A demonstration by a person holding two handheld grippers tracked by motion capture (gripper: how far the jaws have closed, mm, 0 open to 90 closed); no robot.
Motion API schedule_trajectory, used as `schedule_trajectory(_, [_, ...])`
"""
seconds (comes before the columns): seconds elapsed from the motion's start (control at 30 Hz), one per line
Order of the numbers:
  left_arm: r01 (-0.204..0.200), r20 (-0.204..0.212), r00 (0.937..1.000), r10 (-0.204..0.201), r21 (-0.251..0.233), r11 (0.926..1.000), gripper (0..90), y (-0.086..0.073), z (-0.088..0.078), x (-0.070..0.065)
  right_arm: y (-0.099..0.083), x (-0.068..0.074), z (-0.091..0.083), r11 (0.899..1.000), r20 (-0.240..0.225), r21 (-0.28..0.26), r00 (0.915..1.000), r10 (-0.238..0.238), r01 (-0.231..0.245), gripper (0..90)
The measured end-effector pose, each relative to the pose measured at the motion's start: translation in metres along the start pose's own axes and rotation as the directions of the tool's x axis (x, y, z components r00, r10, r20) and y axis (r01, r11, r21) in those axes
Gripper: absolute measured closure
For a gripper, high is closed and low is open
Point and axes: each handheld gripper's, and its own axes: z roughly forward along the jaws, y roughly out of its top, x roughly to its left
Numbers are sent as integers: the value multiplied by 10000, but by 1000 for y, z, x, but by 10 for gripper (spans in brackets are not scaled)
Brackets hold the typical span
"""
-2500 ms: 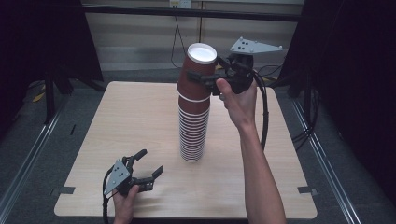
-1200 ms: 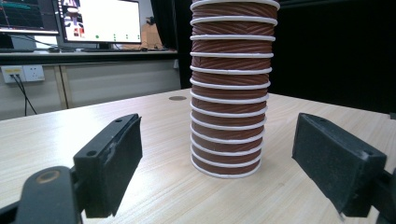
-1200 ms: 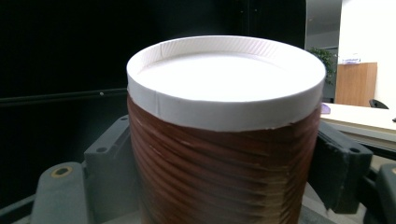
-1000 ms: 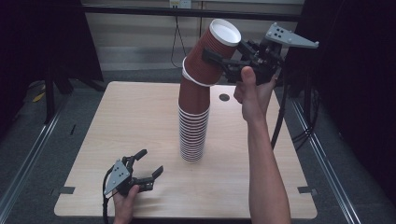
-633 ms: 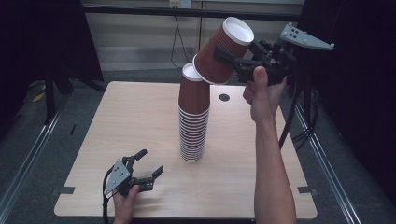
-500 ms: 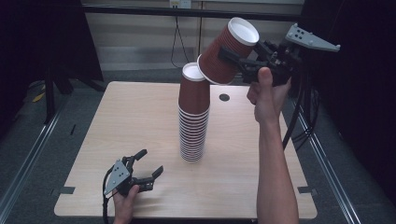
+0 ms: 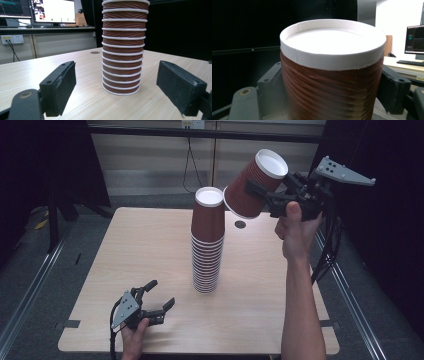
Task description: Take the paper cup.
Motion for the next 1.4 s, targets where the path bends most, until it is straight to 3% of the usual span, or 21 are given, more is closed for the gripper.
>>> schedule_trajectory(0.33, [-41, -52, 10000, 41, 15, 10000, 159, 0, 0, 0, -19, 1, -16, 9988, 233, 487, 9997, -1, -11, 203])
schedule_trajectory(0.43, [119, -92, 9999, -118, 65, 9999, 158, 0, 1, 0, -26, 1, -21, 9977, 386, 680, 9993, 8, -35, 204])
schedule_trajectory(0.47, [-62, -110, 9999, 63, 139, 9999, 157, 1, 1, 1, -29, 1, -23, 9975, 381, 704, 9993, 24, -51, 204])
schedule_trajectory(0.5, [92, -86, 9999, -91, 225, 9997, 157, 1, 2, 0, -32, 1, -24, 9972, 394, 747, 9992, 39, -68, 204])
schedule_trajectory(0.6, [140, 16, 9999, -141, 502, 9986, 156, 2, 5, 0, -42, 1, -27, 9965, 373, 830, 9992, 105, -136, 204])
schedule_trajectory(0.63, [-86, 114, 9999, 79, 628, 9980, 156, 3, 6, 2, -45, 1, -27, 9954, 406, 942, 9991, 112, -150, 204])
schedule_trajectory(0.7, [219, 113, 9997, -228, 763, 9968, 155, 3, 7, -1, -51, 2, -28, 9934, 447, 1143, 9990, 88, -138, 204])
schedule_trajectory(0.8, [203, 358, 9991, -237, 910, 9956, 156, 7, 9, -2, -61, 3, -28, 9917, 431, 1259, 9989, 200, -253, 204])
schedule_trajectory(0.87, [303, 595, 9976, -355, 861, 9958, 155, 11, 9, -2, -68, 3, -29, 9901, 447, 1378, 9988, 211, -271, 205])
schedule_trajectory(0.9, [-60, 680, 9977, -5, 952, 9954, 156, 13, 9, 1, -72, 4, -29, 9889, 458, 1458, 9987, 210, -275, 205])
schedule_trajectory(0.97, [191, 756, 9968, -262, 933, 9955, 156, 17, 11, -1, -78, 5, -30, 9873, 460, 1563, 9987, 207, -277, 205])
schedule_trajectory(1.0, [28, 904, 9958, -123, 1044, 9945, 157, 19, 11, 0, -82, 6, -31, 9869, 432, 1581, 9987, 262, -328, 205])
schedule_trajectory(1.03, [251, 958, 9948, -353, 1055, 9941, 158, 20, 12, -2, -85, 7, -31, 9861, 392, 1619, 9988, 309, -369, 205])
schedule_trajectory(1.07, [84, 946, 9953, -189, 1101, 9939, 159, 22, 13, -2, -88, 7, -32, 9854, 401, 1668, 9988, 285, -348, 205])
schedule_trajectory(1.13, [266, 996, 9943, -380, 1135, 9932, 160, 24, 14, -4, -94, 8, -33, 9833, 395, 1777, 9987, 316, -382, 205])
schedule_trajectory(1.23, [88, 1259, 9917, -248, 1257, 9920, 164, 25, 16, -5, -102, 10, -36, 9830, 379, 1783, 9986, 370, -432, 206])
schedule_trajectory(1.4, [141, 1383, 9899, -324, 1318, 9912, 164, 27, 19, -8, -115, 14, -38, 9781, 328, 2019, 9984, 453, -510, 206])
